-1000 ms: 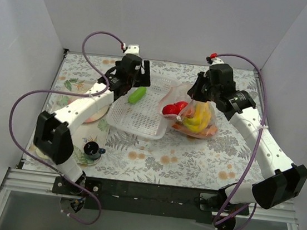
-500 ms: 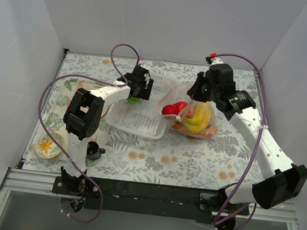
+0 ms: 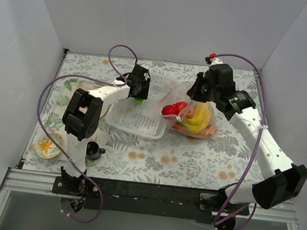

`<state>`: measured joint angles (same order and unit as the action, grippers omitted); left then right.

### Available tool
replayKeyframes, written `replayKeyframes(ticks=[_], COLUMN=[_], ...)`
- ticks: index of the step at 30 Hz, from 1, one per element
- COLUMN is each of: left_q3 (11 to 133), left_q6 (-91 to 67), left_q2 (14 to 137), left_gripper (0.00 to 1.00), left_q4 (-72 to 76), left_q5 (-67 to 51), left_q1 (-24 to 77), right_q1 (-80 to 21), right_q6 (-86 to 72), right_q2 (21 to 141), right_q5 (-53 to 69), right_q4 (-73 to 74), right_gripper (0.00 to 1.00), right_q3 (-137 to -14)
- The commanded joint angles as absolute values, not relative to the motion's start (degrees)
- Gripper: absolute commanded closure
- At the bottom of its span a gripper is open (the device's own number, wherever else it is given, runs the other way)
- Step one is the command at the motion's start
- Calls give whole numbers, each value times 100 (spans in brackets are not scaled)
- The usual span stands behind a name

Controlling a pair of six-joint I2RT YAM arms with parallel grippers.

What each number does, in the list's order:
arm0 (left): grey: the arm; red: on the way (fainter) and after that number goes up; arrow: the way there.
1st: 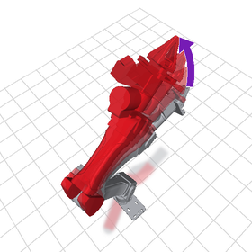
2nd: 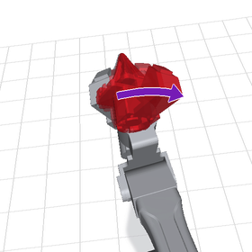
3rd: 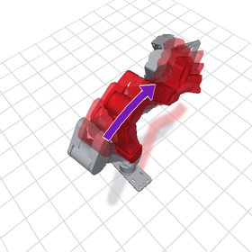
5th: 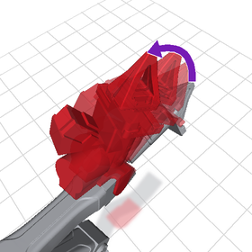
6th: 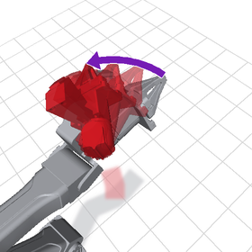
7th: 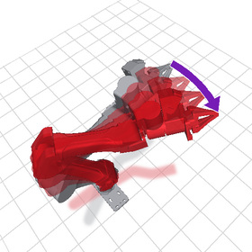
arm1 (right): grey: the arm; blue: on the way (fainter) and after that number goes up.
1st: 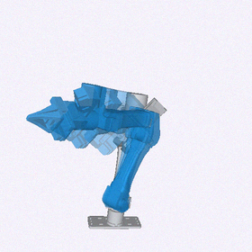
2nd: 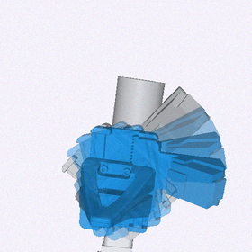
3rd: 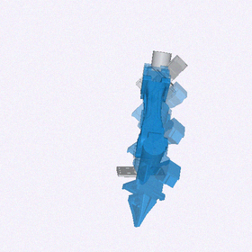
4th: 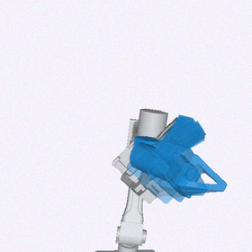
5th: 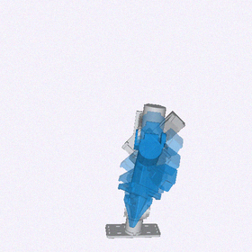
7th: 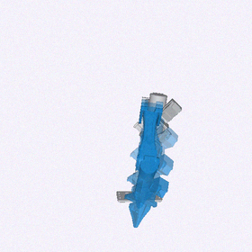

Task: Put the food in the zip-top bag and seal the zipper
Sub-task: Pick up the fake vegetable from the bin, then place the fake vegetable in the zipper food storage bag.

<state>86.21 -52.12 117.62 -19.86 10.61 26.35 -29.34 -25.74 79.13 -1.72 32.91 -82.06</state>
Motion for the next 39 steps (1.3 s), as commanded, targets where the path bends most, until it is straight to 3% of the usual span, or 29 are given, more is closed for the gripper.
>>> replayKeyframes(ticks=[1,5,11,19,26,39], left_q3=[8895,8326,7490,6786,6399,5555], left_q6=[-5905,-6564,-7470,-7436,-7050,-6407], left_q2=[10153,8872,7832,7910,8147,8077], left_gripper=[79,80,75,74,65,48], left_q4=[-2460,-2217,-725,974,2564,3963], left_q5=[12,-1255,-1827,-765,-124,1204], left_q1=[2628,2645,2881,4226,4377,4808], right_q1=[-2988,-3023,-3085,-3129,-3129,-3120], right_q6=[-2584,-2610,-2759,-3120,-3471,-4113], right_q2=[7910,7972,8024,8103,7937,7805], right_q5=[-123,-202,-246,184,536,905], right_q4=[2988,3015,2953,2901,2725,2198], right_gripper=[99,99,99,99,99,99], right_q3=[-8604,-8736,-8754,-9008,-8983,-8903])
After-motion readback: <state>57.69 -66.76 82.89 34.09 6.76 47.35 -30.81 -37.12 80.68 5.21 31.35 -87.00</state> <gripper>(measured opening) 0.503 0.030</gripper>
